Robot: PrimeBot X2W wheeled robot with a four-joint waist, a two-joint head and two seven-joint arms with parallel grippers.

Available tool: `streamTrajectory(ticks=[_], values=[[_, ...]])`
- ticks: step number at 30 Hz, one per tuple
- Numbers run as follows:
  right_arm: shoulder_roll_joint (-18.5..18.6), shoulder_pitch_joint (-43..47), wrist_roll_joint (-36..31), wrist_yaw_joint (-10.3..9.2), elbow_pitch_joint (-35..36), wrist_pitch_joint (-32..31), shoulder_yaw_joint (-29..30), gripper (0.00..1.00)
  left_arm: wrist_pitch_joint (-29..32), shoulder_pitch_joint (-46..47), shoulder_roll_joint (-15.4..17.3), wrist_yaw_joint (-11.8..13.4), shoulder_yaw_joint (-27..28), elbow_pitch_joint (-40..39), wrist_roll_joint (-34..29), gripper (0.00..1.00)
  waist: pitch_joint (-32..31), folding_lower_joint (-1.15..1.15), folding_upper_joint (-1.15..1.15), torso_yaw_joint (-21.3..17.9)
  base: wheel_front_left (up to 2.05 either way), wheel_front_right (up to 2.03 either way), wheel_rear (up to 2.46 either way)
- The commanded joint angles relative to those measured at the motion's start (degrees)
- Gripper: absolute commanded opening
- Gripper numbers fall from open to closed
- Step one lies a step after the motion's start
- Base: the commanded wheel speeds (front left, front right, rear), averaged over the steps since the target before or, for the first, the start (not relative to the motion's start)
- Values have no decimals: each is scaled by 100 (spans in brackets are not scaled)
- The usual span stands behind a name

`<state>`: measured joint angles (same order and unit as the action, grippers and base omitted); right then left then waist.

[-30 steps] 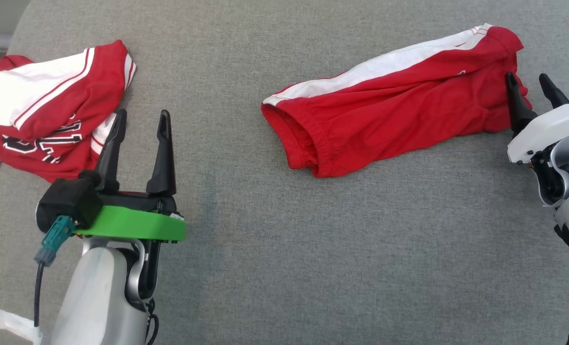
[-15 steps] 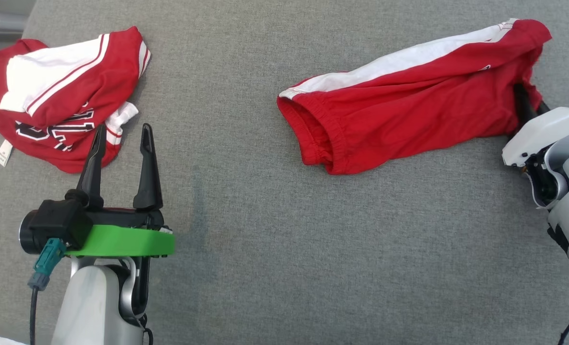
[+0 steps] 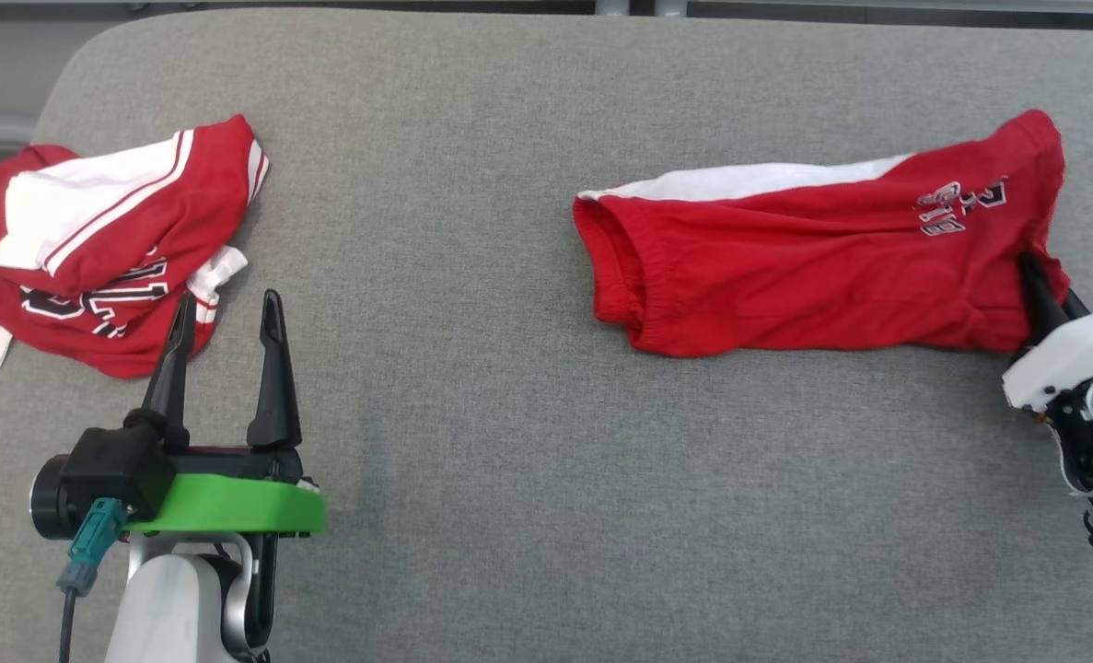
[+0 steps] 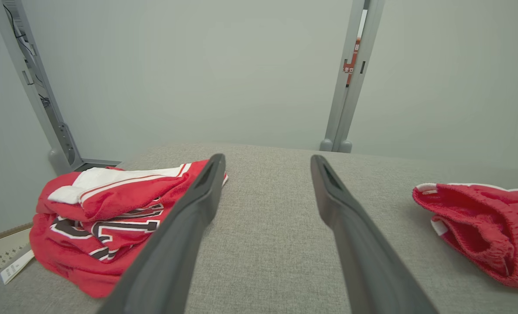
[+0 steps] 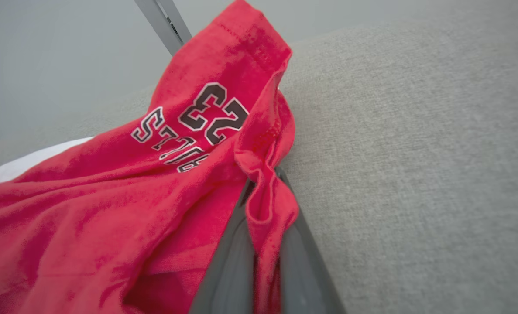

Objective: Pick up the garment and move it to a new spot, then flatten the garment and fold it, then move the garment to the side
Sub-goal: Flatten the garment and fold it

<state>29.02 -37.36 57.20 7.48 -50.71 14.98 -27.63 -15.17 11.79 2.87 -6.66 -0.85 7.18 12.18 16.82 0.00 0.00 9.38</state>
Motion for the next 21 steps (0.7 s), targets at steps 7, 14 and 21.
streamTrajectory(ticks=[7, 14, 21], values=[[300, 944, 617, 3, 342, 22, 871, 0, 4, -220, 7, -52, 45, 2, -145, 100, -346, 0, 0, -274, 0, 0, 0], [132, 1315, 478, 3, 773, 23, 1369, 0, 4, -331, 7, -71, 29, -41, -157, 100, -396, 0, 0, -335, 0, 0, 0], [-158, 1188, -95, 3, 1409, 24, 1742, 0, 5, -350, 7, -74, -30, 26, -173, 100, -554, 0, 0, -327, 0, 0, 0]])
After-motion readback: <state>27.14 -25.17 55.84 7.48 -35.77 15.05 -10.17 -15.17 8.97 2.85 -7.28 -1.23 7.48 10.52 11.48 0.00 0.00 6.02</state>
